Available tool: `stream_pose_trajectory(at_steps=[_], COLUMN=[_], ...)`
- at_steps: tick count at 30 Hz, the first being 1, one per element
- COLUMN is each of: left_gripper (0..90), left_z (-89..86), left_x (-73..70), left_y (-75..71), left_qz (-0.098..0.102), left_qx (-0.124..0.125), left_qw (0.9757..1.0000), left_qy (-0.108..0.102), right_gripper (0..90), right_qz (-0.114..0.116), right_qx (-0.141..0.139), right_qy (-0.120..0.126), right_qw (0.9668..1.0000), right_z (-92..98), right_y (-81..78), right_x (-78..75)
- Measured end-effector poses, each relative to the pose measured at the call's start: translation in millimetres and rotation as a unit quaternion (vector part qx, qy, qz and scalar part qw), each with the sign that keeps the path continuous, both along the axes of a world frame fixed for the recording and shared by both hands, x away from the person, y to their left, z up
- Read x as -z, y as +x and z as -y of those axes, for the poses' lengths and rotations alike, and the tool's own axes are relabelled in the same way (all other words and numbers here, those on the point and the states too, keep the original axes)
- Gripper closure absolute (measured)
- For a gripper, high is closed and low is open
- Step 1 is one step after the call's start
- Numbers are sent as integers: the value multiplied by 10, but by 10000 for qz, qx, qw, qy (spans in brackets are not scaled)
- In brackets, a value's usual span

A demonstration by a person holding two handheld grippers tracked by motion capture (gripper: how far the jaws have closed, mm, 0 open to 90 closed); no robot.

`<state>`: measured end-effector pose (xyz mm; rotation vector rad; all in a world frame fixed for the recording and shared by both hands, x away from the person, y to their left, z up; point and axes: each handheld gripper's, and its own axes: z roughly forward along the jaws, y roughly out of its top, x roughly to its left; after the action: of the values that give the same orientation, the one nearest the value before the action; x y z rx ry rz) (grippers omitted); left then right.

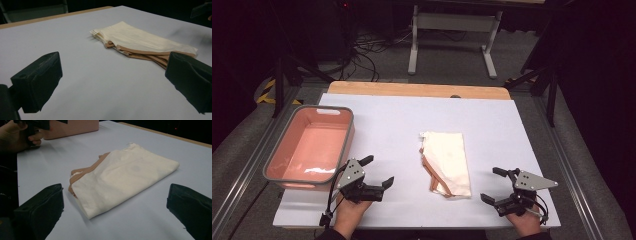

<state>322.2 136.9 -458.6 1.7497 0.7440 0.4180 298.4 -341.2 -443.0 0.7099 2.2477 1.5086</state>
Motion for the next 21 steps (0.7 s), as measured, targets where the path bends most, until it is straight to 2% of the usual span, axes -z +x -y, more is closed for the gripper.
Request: stream_pose_trajectory(at_steps=[2, 4, 7, 11, 21], left_gripper=[4, 10, 10, 8, 15], left_z=[-7, -25, -14, 33, 109], left_x=[-3, -16, -43, -59, -134], left_y=[11, 33, 50, 49, 66], left_qz=[-71, -198, -269, -230, -254], left_qx=[-42, 13, 58, 124, 324], left_qw=[10000, 9997, 9996, 9996, 9989], left_qy=[-28, -142, -43, 131, 228], right_gripper=[17, 18, 19, 20, 23], right_qz=[-1, 2, 3, 1, -4], right_qx=[-3, 8, 24, 31, 2], right_qy=[-5, -18, -18, -27, -42], right_qw=[10000, 10000, 10000, 10000, 10000], right_z=[0, 0, 3, 2, -8], right_y=[-2, -4, -5, 0, 4], right_x=[-2, -2, 0, 0, 1])
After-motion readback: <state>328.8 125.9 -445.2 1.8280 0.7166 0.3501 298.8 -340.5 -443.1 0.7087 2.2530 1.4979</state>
